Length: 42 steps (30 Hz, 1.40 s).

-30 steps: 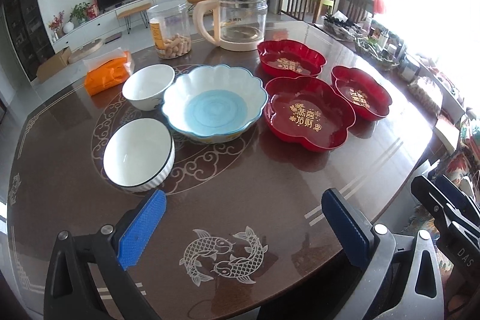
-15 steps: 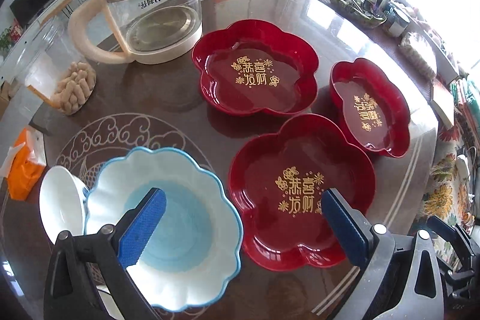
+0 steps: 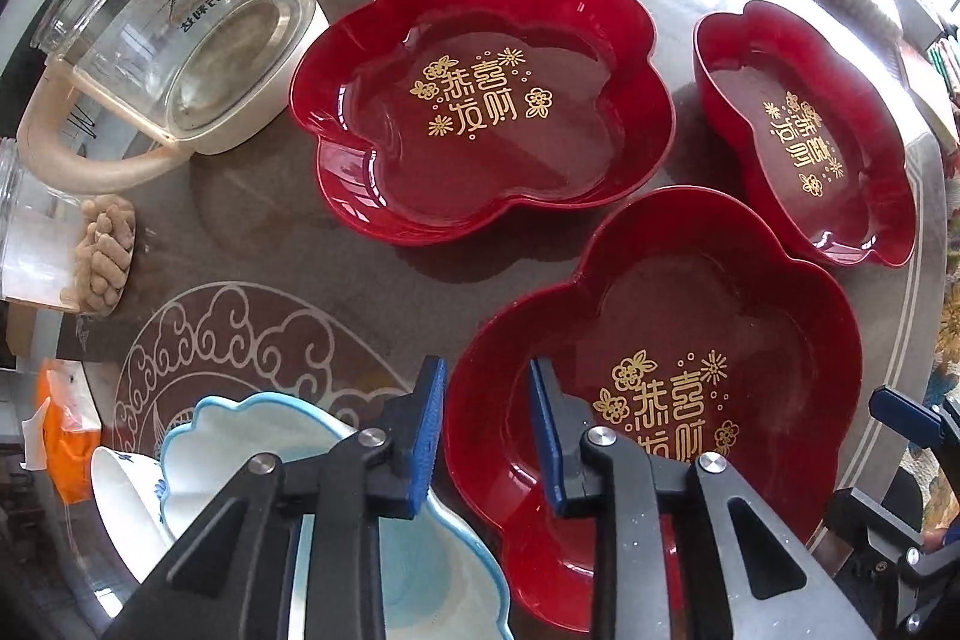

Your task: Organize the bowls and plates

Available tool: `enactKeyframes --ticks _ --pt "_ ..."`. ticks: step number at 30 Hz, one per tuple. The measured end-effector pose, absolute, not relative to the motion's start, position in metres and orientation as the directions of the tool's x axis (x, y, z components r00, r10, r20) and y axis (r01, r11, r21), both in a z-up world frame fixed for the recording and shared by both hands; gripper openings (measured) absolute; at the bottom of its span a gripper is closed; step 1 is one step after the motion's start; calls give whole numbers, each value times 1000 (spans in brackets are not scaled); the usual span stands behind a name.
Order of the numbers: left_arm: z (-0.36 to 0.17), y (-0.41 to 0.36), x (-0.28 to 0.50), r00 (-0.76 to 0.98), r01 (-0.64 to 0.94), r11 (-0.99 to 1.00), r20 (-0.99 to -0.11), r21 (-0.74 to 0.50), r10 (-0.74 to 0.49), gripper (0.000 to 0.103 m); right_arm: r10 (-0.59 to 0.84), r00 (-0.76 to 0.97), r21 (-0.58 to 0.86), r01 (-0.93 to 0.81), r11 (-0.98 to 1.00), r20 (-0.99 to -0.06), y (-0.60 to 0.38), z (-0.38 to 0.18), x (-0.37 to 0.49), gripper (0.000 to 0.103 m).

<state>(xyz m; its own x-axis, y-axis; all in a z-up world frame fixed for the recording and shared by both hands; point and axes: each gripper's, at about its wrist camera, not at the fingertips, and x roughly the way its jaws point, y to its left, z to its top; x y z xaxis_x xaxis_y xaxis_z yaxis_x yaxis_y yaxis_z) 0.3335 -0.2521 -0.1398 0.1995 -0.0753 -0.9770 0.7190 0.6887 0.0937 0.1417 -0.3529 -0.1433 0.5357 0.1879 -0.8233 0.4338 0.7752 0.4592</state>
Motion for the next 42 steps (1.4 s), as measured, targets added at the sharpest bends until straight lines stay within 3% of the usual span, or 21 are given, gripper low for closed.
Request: enactKeyframes --ticks 3,4,5,7,11,21,34,38,39,40,41,42 --pt "-145 -248 339 193 688 722 -978 77 -80 19 177 539 443 416 794 -823 -346 -143 147 81" --pt "-146 -246 341 190 676 733 -978 70 -82 18 176 534 436 413 799 -827 -344 -144 150 71" --pt "-147 -244 343 190 665 744 -978 65 -84 16 182 525 437 415 798 -831 -343 -147 153 51" --pt "-148 -240 345 186 645 763 -977 43 -103 15 190 498 432 432 792 -846 -342 -157 158 26" --pt "-141 -232 341 168 628 778 -974 -14 -154 13 202 494 437 425 792 -846 -345 -162 154 11" --pt "-81 -200 241 231 619 781 -932 -82 -280 13 164 515 368 323 872 -841 -350 -103 97 11" --pt "-147 -184 156 176 479 849 -923 -223 -341 13 73 410 207 295 933 -909 -366 -138 85 12" --pt "-142 -191 151 217 478 845 -900 -239 -377 17 38 447 206 334 920 -894 -381 -143 87 19" --pt "-140 -188 151 244 461 856 -894 -234 -376 28 33 460 214 347 913 -887 -386 -143 86 20" --pt "-136 -185 151 273 441 869 -889 -223 -367 52 27 476 222 358 907 -879 -389 -141 85 34" --pt "-131 -180 152 314 416 885 -881 -208 -355 65 9 492 220 374 901 -871 -391 -138 83 57" --pt "-124 -172 151 371 391 900 -863 -190 -343 80 -17 514 216 389 895 -858 -393 -134 78 65"
